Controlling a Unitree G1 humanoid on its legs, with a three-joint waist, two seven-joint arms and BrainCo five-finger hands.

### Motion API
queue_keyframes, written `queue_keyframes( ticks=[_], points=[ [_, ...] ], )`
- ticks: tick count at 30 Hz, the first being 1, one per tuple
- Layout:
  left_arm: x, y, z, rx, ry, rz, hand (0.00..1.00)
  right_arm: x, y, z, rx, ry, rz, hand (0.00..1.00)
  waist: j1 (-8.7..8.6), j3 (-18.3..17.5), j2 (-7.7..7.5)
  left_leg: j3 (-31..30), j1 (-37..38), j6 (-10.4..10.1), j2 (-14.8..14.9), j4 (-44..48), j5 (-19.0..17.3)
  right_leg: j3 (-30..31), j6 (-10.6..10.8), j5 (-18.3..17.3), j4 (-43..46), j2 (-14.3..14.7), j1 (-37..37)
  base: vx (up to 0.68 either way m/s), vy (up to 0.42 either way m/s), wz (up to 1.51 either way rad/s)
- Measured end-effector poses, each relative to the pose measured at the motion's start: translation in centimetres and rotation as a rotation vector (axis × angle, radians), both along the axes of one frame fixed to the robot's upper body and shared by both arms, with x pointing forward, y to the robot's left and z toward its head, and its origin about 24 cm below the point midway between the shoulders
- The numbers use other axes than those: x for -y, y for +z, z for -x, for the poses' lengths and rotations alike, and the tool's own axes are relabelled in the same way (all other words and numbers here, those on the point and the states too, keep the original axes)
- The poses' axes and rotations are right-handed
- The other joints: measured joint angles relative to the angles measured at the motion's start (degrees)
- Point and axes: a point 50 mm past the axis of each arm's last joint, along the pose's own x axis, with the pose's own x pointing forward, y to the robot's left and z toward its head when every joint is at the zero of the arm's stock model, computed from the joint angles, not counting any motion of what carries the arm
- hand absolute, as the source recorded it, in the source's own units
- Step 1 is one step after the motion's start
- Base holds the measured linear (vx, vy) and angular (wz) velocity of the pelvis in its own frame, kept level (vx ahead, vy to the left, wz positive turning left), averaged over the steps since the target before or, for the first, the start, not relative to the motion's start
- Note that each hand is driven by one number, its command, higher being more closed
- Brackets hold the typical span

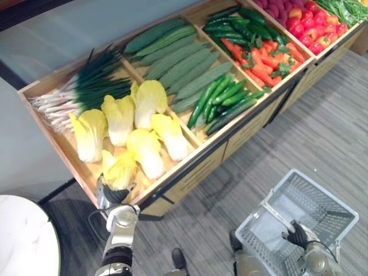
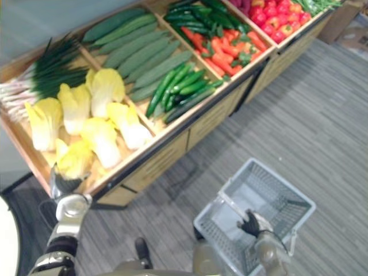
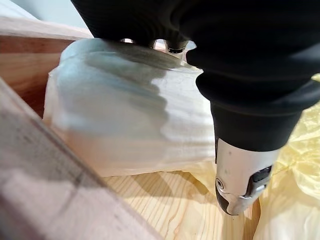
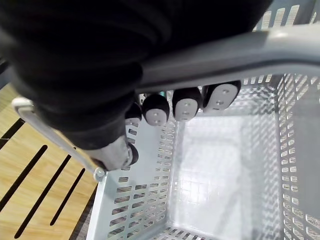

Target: Pick vegetable in the basket

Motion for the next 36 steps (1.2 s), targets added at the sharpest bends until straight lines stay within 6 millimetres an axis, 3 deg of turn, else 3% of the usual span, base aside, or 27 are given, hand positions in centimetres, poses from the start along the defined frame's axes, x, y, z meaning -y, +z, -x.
queue_keyframes(
  ticks=[7,8,23,36],
  points=[
    [-0.3,-1.1,0.7,-0.045,0.013,0.014,0.00,-0.2,-0.1,0.1,-0.006,0.024,0.000,1.00,-1.03,0.0,-0.01,0.4,1.4,-0.1,0.1,0.0,-0.3,0.4,0.0,0.0,-0.2,0.2,1.1,0.01,-0.003,-0.03],
    [-0.5,-1.3,0.9,-0.060,0.016,0.013,1.00,-0.2,-0.1,0.2,-0.008,0.025,0.001,1.00,-1.20,0.0,-0.01,0.4,1.8,-0.2,0.2,0.0,-0.3,0.4,0.0,0.0,-0.3,0.3,1.6,0.00,0.000,0.00],
    [-2.8,-2.1,1.1,-0.205,-0.076,0.076,1.00,0.9,0.7,-0.5,-0.062,0.105,0.030,1.00,-1.52,-0.6,0.81,2.3,3.4,-0.9,1.0,0.0,-0.8,2.0,-0.2,0.9,-2.3,1.2,2.8,0.01,-0.008,-0.06],
    [-2.8,-3.3,1.9,-0.273,-0.082,0.127,1.00,0.6,0.9,-0.6,-0.070,0.149,0.036,1.00,-2.80,-3.7,0.63,1.5,3.8,-0.8,0.7,0.0,-0.9,1.1,0.0,1.5,-3.9,0.6,4.6,0.01,-0.004,0.03]
  ],
)
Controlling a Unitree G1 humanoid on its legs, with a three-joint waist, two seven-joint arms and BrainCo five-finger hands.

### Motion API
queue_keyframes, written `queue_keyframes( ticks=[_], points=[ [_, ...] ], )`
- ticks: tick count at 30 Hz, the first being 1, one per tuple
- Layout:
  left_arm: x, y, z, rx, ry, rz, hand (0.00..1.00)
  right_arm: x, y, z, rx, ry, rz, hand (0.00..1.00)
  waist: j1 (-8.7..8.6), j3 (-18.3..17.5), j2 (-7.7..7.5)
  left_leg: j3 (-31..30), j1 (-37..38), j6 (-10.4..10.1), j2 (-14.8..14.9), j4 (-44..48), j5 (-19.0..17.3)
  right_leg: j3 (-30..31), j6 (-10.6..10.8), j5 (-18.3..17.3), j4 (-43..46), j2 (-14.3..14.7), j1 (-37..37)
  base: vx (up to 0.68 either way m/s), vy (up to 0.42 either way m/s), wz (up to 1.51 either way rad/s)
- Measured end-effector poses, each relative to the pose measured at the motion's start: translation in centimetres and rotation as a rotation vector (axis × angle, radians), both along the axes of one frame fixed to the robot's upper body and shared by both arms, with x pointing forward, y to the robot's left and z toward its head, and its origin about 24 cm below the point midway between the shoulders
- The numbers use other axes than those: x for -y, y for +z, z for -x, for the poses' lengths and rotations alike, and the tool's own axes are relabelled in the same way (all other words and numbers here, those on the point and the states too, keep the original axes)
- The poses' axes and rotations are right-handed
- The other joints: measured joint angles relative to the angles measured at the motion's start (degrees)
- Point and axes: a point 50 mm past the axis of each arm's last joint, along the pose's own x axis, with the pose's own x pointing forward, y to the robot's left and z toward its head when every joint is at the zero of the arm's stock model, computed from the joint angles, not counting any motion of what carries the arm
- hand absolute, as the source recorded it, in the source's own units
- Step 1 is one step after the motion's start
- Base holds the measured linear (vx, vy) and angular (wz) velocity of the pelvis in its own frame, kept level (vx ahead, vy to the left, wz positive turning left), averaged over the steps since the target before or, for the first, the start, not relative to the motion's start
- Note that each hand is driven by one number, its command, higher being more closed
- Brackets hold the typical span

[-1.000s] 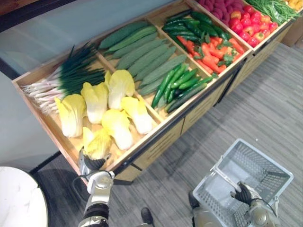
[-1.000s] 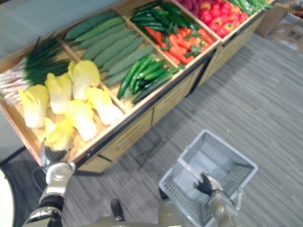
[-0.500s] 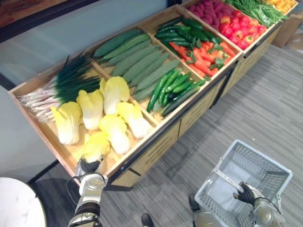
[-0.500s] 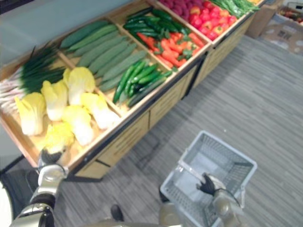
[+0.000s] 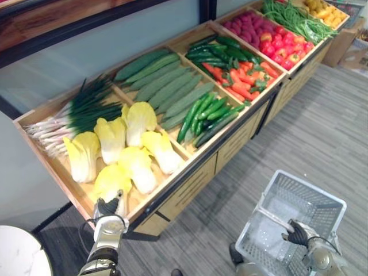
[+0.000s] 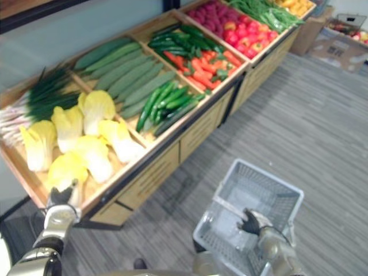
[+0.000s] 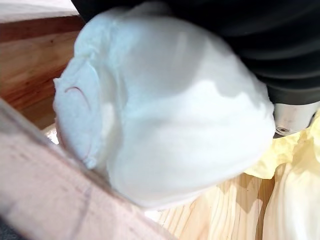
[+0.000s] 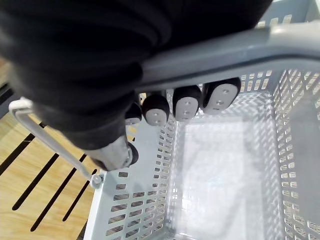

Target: Pick vegetable in the basket

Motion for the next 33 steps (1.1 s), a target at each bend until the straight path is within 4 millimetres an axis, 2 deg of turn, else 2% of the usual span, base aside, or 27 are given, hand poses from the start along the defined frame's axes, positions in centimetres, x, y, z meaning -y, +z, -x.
queue_keyframes(
  ticks=[14,19,23,26,33],
  points=[
    [1.1,0.3,-0.5,0.013,-0.077,-0.026,1.00,-0.1,-0.6,0.8,-0.019,-0.033,-0.008,1.00,0.04,-1.6,-0.23,-3.2,0.0,0.2,-0.6,0.0,0.2,-3.7,0.0,0.0,-0.5,-1.0,2.0,0.01,-0.009,0.11],
    [2.5,0.7,-0.4,0.079,-0.124,-0.007,1.00,0.6,-1.0,1.6,-0.036,-0.088,-0.010,1.00,0.22,-2.3,0.19,-5.6,-0.1,0.4,-1.2,0.0,0.3,-6.5,0.0,-0.1,-0.3,-1.8,3.1,-0.01,-0.011,0.21],
    [3.9,0.6,0.1,0.111,-0.152,0.032,1.00,1.2,-1.2,2.4,-0.049,-0.138,-0.009,1.00,1.51,-3.3,0.87,-6.5,-0.1,0.7,-1.4,0.0,0.5,-7.7,-0.2,-0.6,0.1,-2.1,3.5,-0.03,-0.012,0.12],
    [5.5,-0.4,1.3,0.108,-0.150,0.095,1.00,1.3,-1.4,2.7,-0.054,-0.177,-0.015,1.00,1.58,-3.7,1.37,-8.5,-0.2,1.2,-1.3,0.0,0.9,-9.5,-0.4,-1.6,1.3,-2.2,3.8,-0.05,-0.032,0.28],
    [5.5,0.3,2.4,0.180,-0.093,0.132,1.00,0.9,-1.8,3.0,-0.063,-0.196,-0.020,1.00,3.05,-4.4,0.64,-10.5,-2.1,1.4,-1.2,0.0,1.9,-11.3,-0.5,-1.9,1.9,-2.2,2.7,-0.05,-0.021,0.15]
  ],
)
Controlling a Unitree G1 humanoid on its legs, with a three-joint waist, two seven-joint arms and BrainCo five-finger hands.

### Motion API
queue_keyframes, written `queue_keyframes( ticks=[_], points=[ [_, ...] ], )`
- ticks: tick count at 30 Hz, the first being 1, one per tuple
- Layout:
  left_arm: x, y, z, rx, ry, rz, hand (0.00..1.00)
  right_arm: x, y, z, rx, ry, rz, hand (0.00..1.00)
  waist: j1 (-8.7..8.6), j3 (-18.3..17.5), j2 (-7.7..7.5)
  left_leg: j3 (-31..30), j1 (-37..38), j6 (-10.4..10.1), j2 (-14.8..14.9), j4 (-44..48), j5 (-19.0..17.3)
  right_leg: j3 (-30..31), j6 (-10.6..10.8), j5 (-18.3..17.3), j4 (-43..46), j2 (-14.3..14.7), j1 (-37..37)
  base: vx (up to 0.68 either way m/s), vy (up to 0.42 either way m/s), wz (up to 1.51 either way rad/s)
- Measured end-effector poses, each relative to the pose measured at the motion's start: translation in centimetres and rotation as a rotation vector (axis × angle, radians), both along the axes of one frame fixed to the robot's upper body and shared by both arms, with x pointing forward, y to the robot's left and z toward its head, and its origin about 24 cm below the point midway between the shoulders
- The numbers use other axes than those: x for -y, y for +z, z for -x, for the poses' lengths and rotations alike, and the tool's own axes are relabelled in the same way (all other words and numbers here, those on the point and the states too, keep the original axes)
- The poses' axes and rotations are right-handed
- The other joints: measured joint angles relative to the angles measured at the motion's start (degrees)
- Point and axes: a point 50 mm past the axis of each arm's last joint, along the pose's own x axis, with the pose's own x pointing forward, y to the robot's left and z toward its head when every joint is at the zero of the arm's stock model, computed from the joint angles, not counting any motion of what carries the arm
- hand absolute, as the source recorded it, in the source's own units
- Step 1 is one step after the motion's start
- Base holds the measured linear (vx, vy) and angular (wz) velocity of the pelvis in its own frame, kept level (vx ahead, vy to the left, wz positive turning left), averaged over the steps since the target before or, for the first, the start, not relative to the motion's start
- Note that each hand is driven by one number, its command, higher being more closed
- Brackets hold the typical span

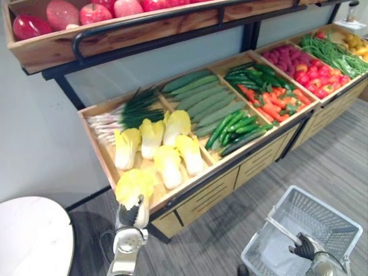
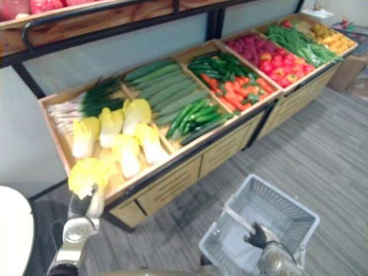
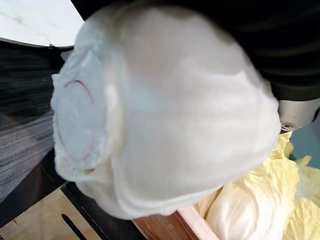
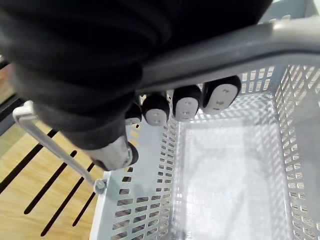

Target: Pick vegetable in the basket

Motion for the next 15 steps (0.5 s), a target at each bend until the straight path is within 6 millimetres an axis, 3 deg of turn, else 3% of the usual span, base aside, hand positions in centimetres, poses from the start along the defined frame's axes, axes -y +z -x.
queue_keyframes(
  ticks=[4,7,11,15],
  points=[
    [-1.0,1.1,0.7,0.097,0.129,0.056,1.00,-0.2,-0.3,0.1,-0.008,-0.016,-0.009,1.00,0.19,-0.4,-0.73,-0.4,0.0,0.0,-0.1,0.0,0.1,-0.4,0.0,0.0,0.0,-0.1,0.2,-0.01,-0.002,0.04],
    [-1.8,3.4,0.5,0.216,0.209,0.019,1.00,-0.1,-0.5,0.5,-0.022,-0.025,-0.009,1.00,0.32,-0.7,-1.08,-0.4,0.0,0.1,-0.2,0.0,0.1,-0.4,0.0,0.1,-0.1,-0.2,0.2,0.00,0.000,0.00],
    [-2.6,7.8,-0.3,0.414,0.245,-0.065,1.00,0.4,-0.4,0.5,-0.017,-0.049,-0.005,1.00,0.31,-0.7,-1.13,-0.2,0.2,0.2,-0.3,0.0,0.1,0.0,0.2,0.3,0.0,-0.3,0.3,0.00,0.001,-0.01],
    [-2.0,10.9,-0.9,0.533,0.206,-0.154,1.00,1.1,-0.2,0.4,-0.017,-0.056,0.008,1.00,0.30,-0.7,-1.11,1.4,1.2,0.1,-0.2,0.0,0.0,1.6,0.2,0.5,0.1,-0.1,0.3,-0.01,0.004,-0.18]
  ],
)
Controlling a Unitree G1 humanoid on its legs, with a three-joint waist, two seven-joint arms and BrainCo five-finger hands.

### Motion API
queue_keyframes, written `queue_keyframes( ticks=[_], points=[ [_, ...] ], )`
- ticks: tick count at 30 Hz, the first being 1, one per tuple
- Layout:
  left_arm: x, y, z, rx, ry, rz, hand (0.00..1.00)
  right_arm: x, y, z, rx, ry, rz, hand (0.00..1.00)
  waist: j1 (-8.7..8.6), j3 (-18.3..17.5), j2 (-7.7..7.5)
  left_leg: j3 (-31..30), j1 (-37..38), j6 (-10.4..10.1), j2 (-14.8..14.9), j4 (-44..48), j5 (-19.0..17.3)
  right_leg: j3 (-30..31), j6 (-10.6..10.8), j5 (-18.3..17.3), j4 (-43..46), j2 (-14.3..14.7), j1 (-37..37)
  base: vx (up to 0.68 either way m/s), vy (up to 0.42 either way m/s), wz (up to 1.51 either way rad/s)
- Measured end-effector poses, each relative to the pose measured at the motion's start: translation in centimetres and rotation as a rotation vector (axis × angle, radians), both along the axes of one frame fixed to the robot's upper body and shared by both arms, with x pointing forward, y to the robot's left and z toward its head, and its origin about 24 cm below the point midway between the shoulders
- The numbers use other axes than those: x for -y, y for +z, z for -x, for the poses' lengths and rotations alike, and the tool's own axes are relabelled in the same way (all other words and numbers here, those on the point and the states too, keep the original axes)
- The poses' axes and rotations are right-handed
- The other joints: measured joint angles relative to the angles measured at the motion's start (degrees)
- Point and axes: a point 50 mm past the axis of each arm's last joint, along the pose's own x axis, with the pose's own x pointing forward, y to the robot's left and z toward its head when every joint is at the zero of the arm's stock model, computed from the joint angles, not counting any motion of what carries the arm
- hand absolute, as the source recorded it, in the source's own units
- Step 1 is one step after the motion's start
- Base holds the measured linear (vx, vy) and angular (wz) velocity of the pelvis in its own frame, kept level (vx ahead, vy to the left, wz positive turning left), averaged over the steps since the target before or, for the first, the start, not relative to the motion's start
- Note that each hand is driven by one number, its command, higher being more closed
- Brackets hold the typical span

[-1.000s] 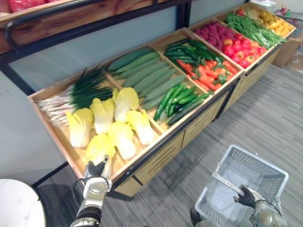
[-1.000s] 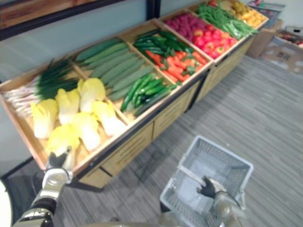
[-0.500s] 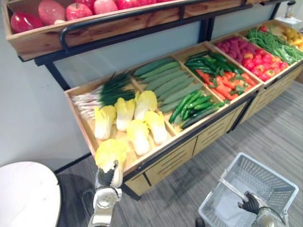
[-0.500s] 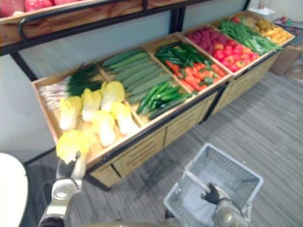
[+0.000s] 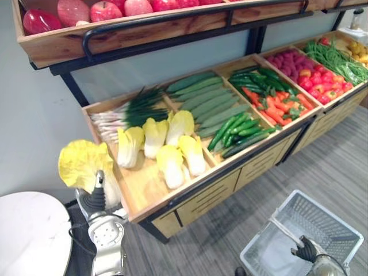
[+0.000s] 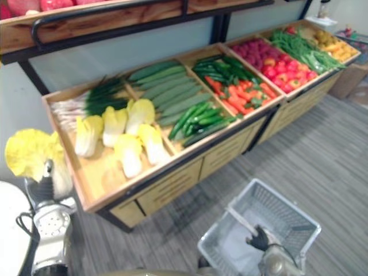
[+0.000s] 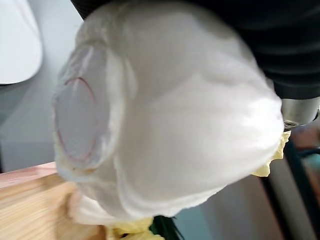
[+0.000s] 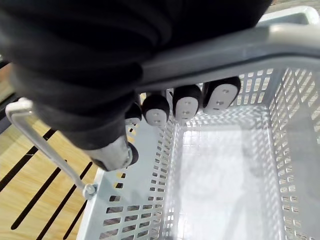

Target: Pick vegetable in the basket

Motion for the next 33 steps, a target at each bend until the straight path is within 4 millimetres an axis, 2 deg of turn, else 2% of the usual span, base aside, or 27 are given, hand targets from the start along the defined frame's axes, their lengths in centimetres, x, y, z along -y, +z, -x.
queue_keyframes(
  ticks=[3,4,6,8,9,11,14,15,17,18,19,20,21,23,26,28,33],
  points=[
    [2.1,2.3,-0.9,0.084,-0.096,-0.064,1.00,1.0,0.2,-0.1,-0.013,-0.001,0.024,1.00,0.12,0.0,0.09,2.5,1.2,-0.2,0.0,0.0,-0.6,3.0,0.2,0.3,0.0,0.2,-0.3,-0.05,0.015,-0.48],
    [4.3,3.3,-1.5,0.127,-0.197,-0.092,1.00,1.7,0.4,-0.3,-0.019,-0.001,0.043,1.00,-0.04,0.0,0.17,4.4,2.2,-0.3,0.0,0.0,-1.3,5.0,0.4,0.4,0.0,0.4,-0.4,-0.05,0.025,-0.54],
    [5.8,4.0,-1.9,0.162,-0.278,-0.099,1.00,2.3,0.7,-0.4,-0.021,0.000,0.060,1.00,-0.08,0.0,0.25,6.1,3.0,-0.5,0.0,0.0,-1.9,6.6,0.7,0.5,0.2,0.6,-0.5,-0.04,0.021,-0.59],
    [8.9,5.2,-2.6,0.227,-0.449,-0.112,1.00,3.2,1.7,-1.5,0.005,0.011,0.096,1.00,-0.29,0.2,0.40,10.3,3.0,-0.5,0.2,3.4,-4.4,11.4,1.3,0.9,1.2,0.9,-2.3,-0.02,0.031,-0.96],
    [9.6,5.4,-2.8,0.239,-0.486,-0.116,1.00,3.4,2.0,-2.0,0.015,0.013,0.104,1.00,-0.25,0.3,0.45,11.8,3.1,-0.3,0.3,4.5,-5.1,13.0,1.6,1.1,1.3,1.1,-2.6,-0.01,0.039,-1.30],
    [11.8,5.8,-3.1,0.262,-0.617,-0.128,1.00,3.8,3.1,-4.1,0.050,0.033,0.133,1.00,-0.31,0.9,0.70,17.6,5.3,-0.4,0.6,6.6,-7.4,18.8,2.2,1.6,2.1,2.2,-3.1,0.00,0.035,-1.43],
    [15.9,7.0,-3.2,0.327,-0.853,-0.141,1.00,3.3,3.9,-6.0,0.057,0.087,0.171,1.00,-0.01,1.2,1.26,25.3,7.2,-1.3,2.4,11.7,-12.2,25.6,3.0,2.0,2.4,4.0,-3.1,-0.03,0.033,-1.24],
    [17.3,7.5,-3.0,0.363,-0.927,-0.140,1.00,2.5,4.2,-6.8,0.078,0.121,0.178,1.00,0.09,1.4,1.41,27.6,7.6,-1.6,3.8,14.7,-14.3,27.7,3.1,2.0,2.8,5.0,-3.1,0.00,0.015,-1.16],
    [18.6,8.0,-2.6,0.392,-1.004,-0.139,1.00,1.3,5.0,-7.9,0.125,0.181,0.180,1.00,0.23,1.4,1.52,30.8,8.4,-2.1,5.5,18.0,-16.4,30.5,3.0,2.2,3.2,6.8,-3.3,0.02,0.014,-1.01],
    [19.4,8.3,-2.5,0.415,-1.065,-0.115,1.00,0.1,5.8,-9.0,0.170,0.240,0.180,1.00,1.01,1.5,1.55,33.6,9.2,-2.7,6.9,20.3,-17.7,32.8,3.0,2.3,4.1,8.3,-3.6,0.03,0.018,-1.10],
    [20.0,8.6,-2.4,0.424,-1.103,-0.112,1.00,-0.9,6.4,-9.9,0.207,0.284,0.177,1.00,1.47,1.5,1.57,35.4,9.4,-2.9,8.1,22.2,-18.8,34.1,2.8,2.6,4.6,9.4,-4.0,0.04,0.019,-1.10],
    [20.6,8.9,-2.3,0.441,-1.158,-0.073,1.00,-2.3,7.5,-11.4,0.263,0.344,0.174,1.00,1.78,1.7,2.19,37.4,10.1,-3.3,9.5,24.4,-19.9,35.6,2.9,2.9,5.1,10.7,-4.1,0.03,0.027,-0.90],
    [21.2,9.1,-2.2,0.450,-1.204,-0.053,1.00,-3.5,8.6,-12.5,0.318,0.392,0.166,1.00,2.41,2.4,1.50,39.1,10.3,-3.7,10.8,26.2,-20.8,37.1,2.9,3.1,5.5,11.9,-4.4,0.02,0.031,-0.75],
    [21.9,9.3,-2.1,0.457,-1.274,-0.016,1.00,-4.8,10.0,-13.8,0.385,0.446,0.161,1.00,3.03,2.9,1.83,40.8,11.0,-4.3,12.4,28.2,-21.7,38.4,2.7,3.4,5.9,13.3,-4.5,0.01,0.033,-0.46],
    [22.8,9.1,-1.4,0.440,-1.380,0.036,1.00,-6.1,11.6,-15.0,0.456,0.502,0.152,1.00,3.39,3.0,1.80,42.3,11.0,-5.1,14.1,30.0,-22.4,39.0,2.4,3.6,6.0,14.6,-5.0,0.01,0.044,-0.21],
    [23.3,8.9,-0.8,0.418,-1.457,0.003,1.00,-6.7,12.5,-15.4,0.488,0.530,0.144,1.00,3.21,3.1,1.85,42.8,10.9,-5.2,14.4,30.2,-22.5,39.2,2.4,3.8,6.0,14.7,-5.3,0.03,0.044,-0.10],
    [23.2,7.8,-0.2,0.332,-1.568,-0.044,1.00,-7.3,13.8,-15.3,0.487,0.640,0.175,1.00,3.14,3.1,1.81,43.8,10.8,-5.4,14.9,30.8,-22.6,38.8,2.4,3.8,6.0,14.3,-5.2,0.01,0.049,0.04]
  ],
)
